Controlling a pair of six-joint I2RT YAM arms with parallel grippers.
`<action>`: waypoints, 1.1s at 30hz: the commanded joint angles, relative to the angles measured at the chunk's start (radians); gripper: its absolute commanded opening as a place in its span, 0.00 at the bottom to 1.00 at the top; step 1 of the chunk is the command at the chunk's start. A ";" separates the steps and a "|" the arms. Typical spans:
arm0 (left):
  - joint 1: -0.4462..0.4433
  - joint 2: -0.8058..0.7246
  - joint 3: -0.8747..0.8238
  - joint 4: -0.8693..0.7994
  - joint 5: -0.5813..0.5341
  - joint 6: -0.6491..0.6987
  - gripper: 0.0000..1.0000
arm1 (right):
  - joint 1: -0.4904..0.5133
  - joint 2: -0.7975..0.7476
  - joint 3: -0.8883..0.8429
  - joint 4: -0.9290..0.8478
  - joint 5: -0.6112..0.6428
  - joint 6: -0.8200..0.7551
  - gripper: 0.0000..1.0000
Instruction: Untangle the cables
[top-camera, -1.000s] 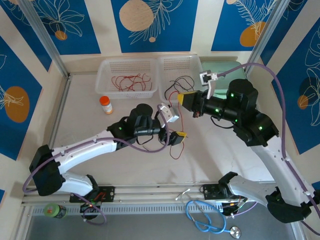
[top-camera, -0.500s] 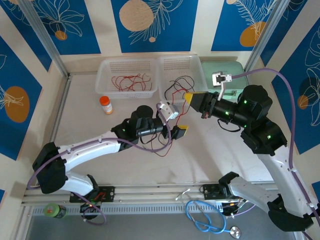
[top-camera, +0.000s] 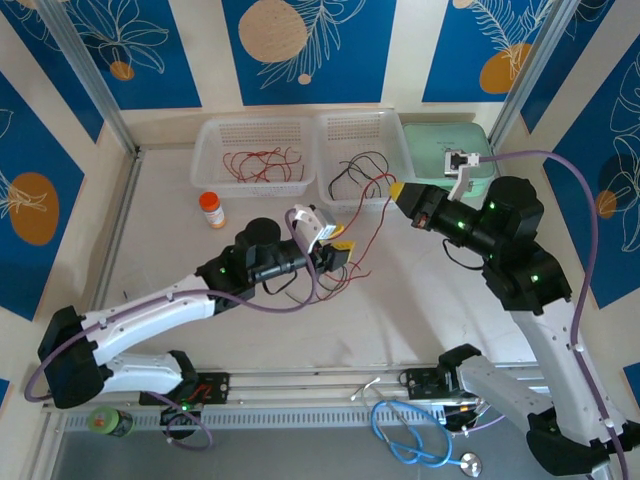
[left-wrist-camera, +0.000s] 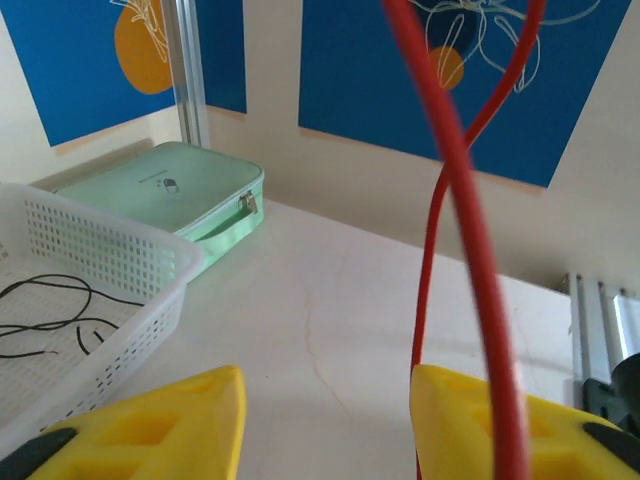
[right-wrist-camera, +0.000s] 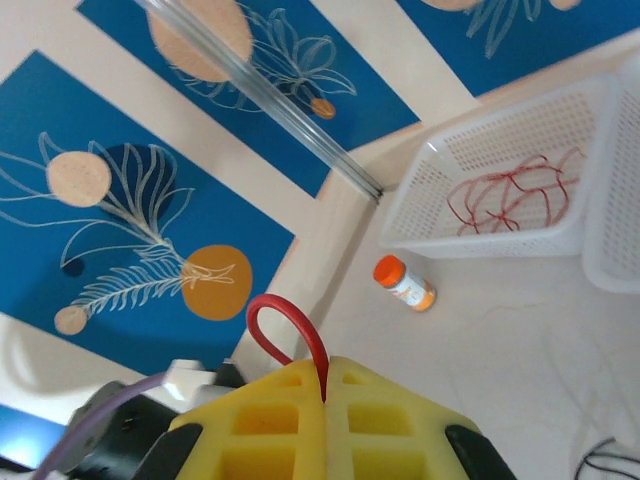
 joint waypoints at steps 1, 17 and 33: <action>-0.009 -0.008 -0.011 -0.022 0.023 0.016 0.37 | -0.027 -0.009 -0.026 0.021 -0.041 0.056 0.00; -0.009 -0.015 0.003 -0.045 0.059 0.007 0.00 | -0.063 0.009 -0.036 0.047 -0.101 0.083 0.00; -0.009 0.058 0.047 -0.067 0.217 -0.059 0.33 | -0.042 0.068 -0.037 0.171 -0.167 0.149 0.00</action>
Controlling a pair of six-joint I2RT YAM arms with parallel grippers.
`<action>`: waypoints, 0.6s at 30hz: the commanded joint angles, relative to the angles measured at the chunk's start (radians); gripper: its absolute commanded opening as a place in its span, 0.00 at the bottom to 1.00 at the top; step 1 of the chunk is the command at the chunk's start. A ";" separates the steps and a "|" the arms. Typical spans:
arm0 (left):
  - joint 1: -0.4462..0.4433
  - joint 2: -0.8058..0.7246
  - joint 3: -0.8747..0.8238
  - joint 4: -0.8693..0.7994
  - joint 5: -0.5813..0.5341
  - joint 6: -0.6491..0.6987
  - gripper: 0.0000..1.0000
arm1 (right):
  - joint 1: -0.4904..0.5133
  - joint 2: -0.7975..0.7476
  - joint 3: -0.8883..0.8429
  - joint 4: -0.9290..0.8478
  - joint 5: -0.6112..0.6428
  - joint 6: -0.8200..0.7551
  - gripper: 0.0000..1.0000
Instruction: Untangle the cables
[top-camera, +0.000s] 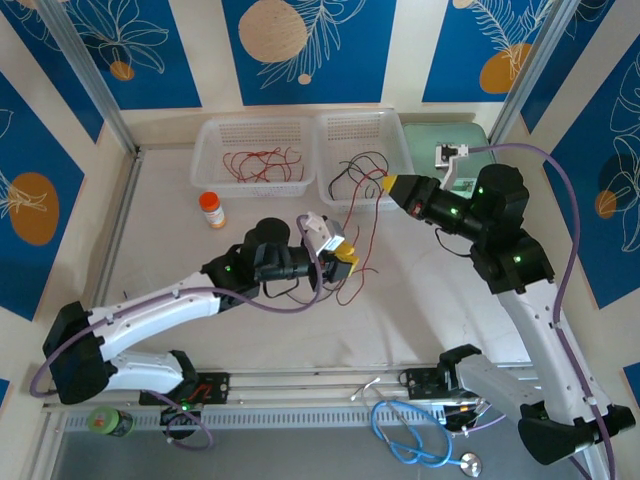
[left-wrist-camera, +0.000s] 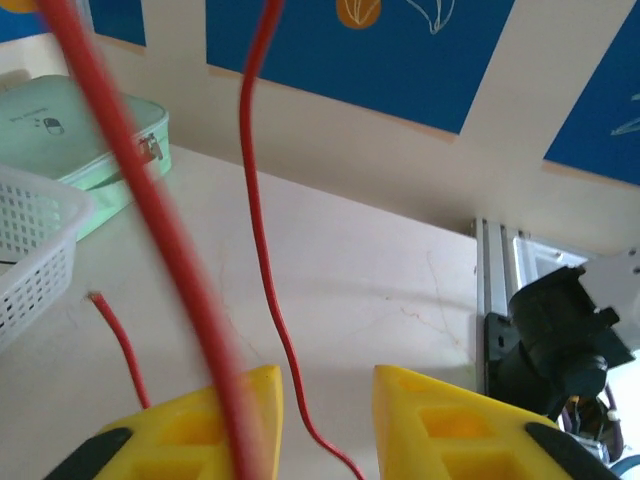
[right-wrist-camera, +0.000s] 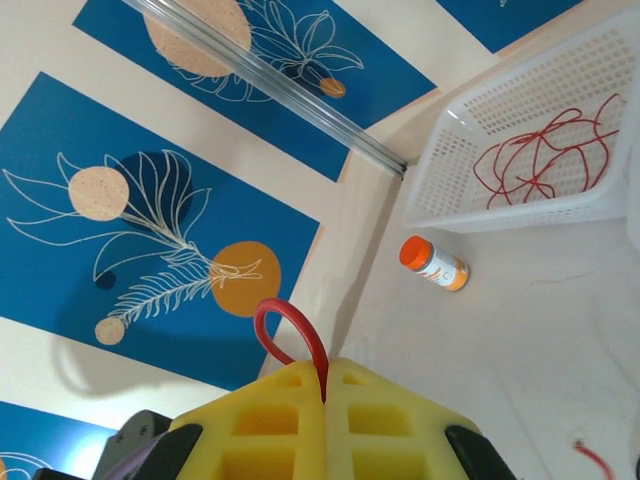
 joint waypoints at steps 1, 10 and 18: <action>-0.007 0.018 0.033 0.026 0.024 -0.018 0.35 | 0.018 -0.005 -0.008 0.064 -0.027 0.036 0.00; -0.007 0.060 0.073 0.036 0.007 -0.022 0.39 | 0.117 -0.004 -0.047 0.119 0.057 0.064 0.00; -0.008 0.098 0.074 0.046 -0.006 -0.027 0.39 | 0.180 0.020 -0.061 0.200 0.098 0.112 0.00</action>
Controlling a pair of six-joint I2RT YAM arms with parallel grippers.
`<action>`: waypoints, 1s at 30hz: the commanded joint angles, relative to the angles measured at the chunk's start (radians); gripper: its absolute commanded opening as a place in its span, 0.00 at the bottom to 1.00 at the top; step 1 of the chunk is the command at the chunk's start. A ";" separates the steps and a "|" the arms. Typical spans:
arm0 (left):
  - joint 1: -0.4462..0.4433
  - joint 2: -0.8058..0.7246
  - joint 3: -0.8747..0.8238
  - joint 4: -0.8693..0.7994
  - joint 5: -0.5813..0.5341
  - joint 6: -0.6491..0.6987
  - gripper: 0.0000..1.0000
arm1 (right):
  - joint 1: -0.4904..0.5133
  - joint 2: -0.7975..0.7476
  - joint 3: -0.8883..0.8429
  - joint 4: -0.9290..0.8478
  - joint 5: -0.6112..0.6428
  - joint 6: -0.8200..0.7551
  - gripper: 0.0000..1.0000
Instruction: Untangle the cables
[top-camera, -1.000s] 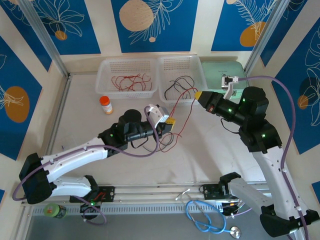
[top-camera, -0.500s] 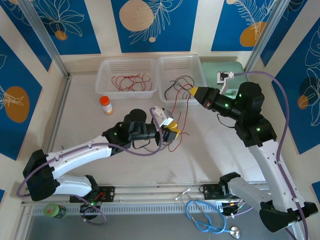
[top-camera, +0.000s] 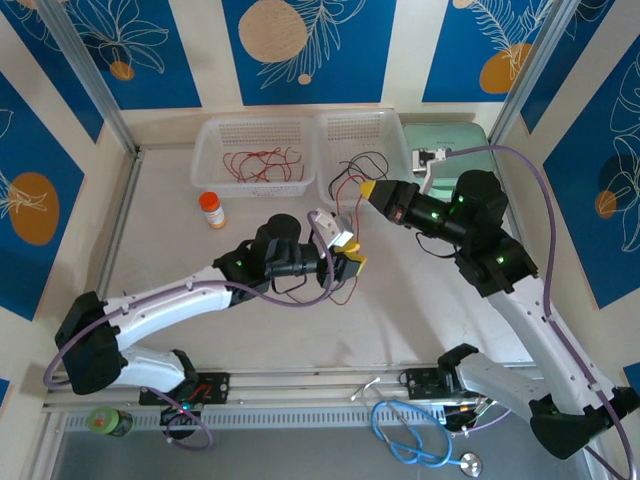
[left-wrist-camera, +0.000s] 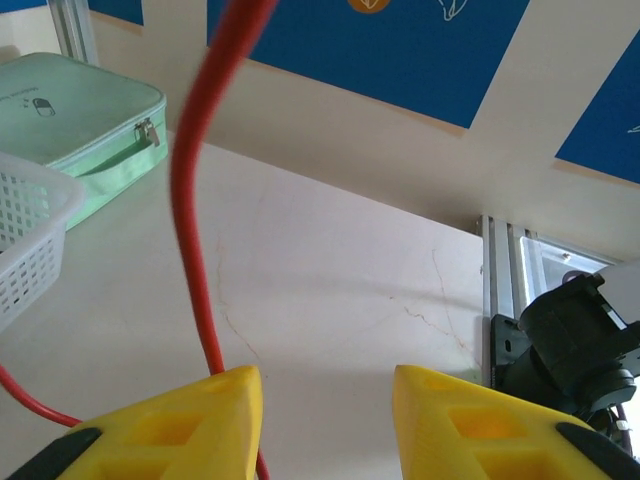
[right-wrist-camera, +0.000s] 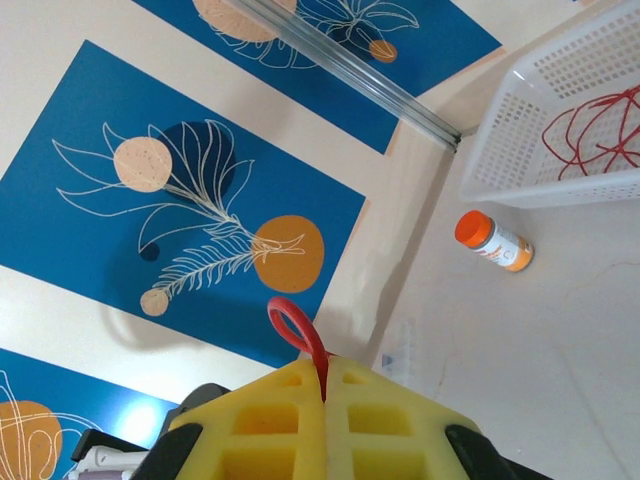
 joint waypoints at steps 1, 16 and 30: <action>-0.008 0.021 0.033 0.030 -0.011 -0.010 0.39 | 0.015 0.005 -0.005 0.075 0.027 0.039 0.00; -0.007 -0.082 0.015 -0.216 -0.403 0.071 0.49 | 0.057 -0.051 0.052 -0.185 0.263 -0.066 0.00; -0.007 -0.344 -0.057 -0.419 -0.394 0.181 0.83 | 0.124 -0.021 0.025 -0.279 0.390 -0.075 0.00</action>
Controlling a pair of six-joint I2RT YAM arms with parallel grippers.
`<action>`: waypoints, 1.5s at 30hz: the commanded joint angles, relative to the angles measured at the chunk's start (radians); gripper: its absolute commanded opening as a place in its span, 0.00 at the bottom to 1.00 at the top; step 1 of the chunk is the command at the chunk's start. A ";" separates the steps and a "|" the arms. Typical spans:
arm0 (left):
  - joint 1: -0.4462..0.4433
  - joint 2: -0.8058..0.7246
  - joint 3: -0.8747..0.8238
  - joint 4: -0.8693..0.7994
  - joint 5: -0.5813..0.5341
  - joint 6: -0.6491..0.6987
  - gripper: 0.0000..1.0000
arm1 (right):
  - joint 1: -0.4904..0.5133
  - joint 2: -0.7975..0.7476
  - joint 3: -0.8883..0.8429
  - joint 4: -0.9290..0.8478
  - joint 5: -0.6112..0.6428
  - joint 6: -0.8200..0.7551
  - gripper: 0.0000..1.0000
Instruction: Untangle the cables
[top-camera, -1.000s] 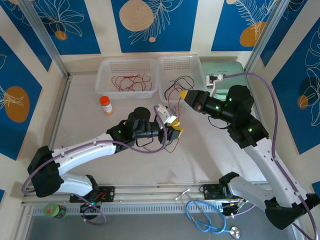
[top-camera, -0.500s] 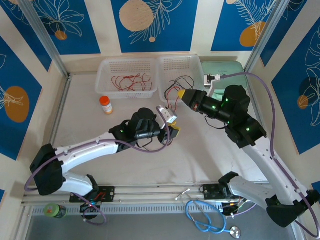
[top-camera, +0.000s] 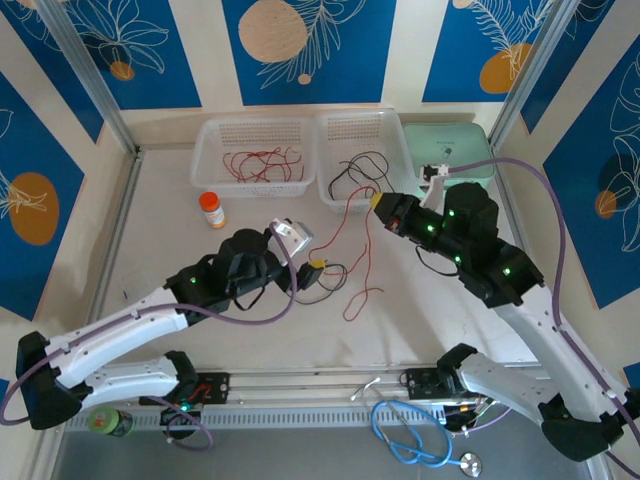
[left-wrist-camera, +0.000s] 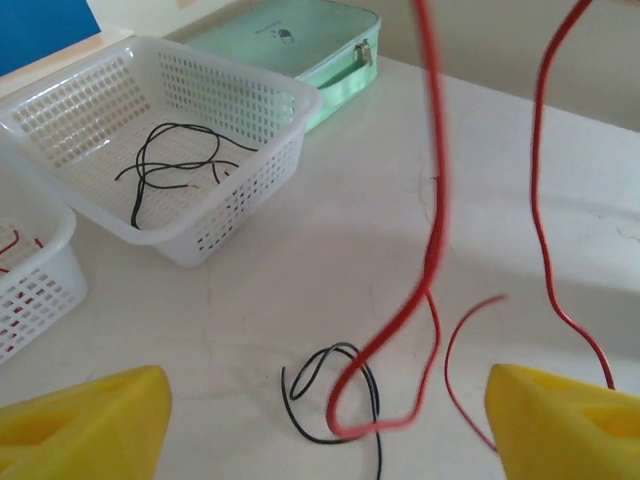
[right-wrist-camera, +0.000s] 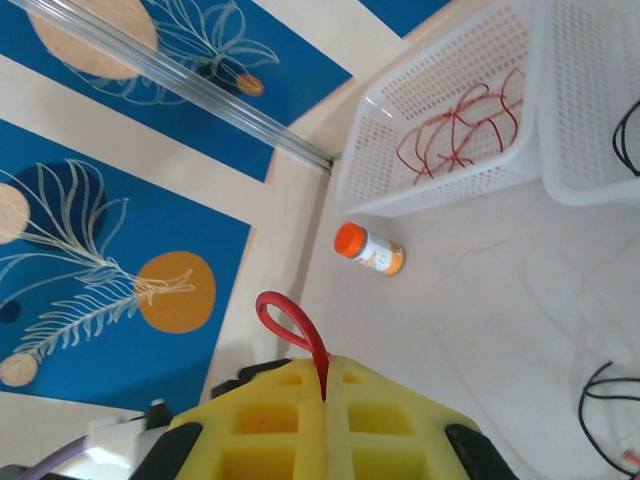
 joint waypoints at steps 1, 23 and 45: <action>-0.007 -0.029 0.046 -0.058 0.042 0.057 0.84 | 0.011 0.017 0.011 -0.036 0.037 -0.029 0.00; -0.005 0.323 0.327 0.185 0.164 0.117 1.00 | 0.102 0.058 -0.030 0.042 0.087 -0.006 0.00; -0.007 0.273 0.190 0.301 -0.068 -0.028 0.72 | 0.104 0.067 -0.030 0.045 0.116 -0.015 0.00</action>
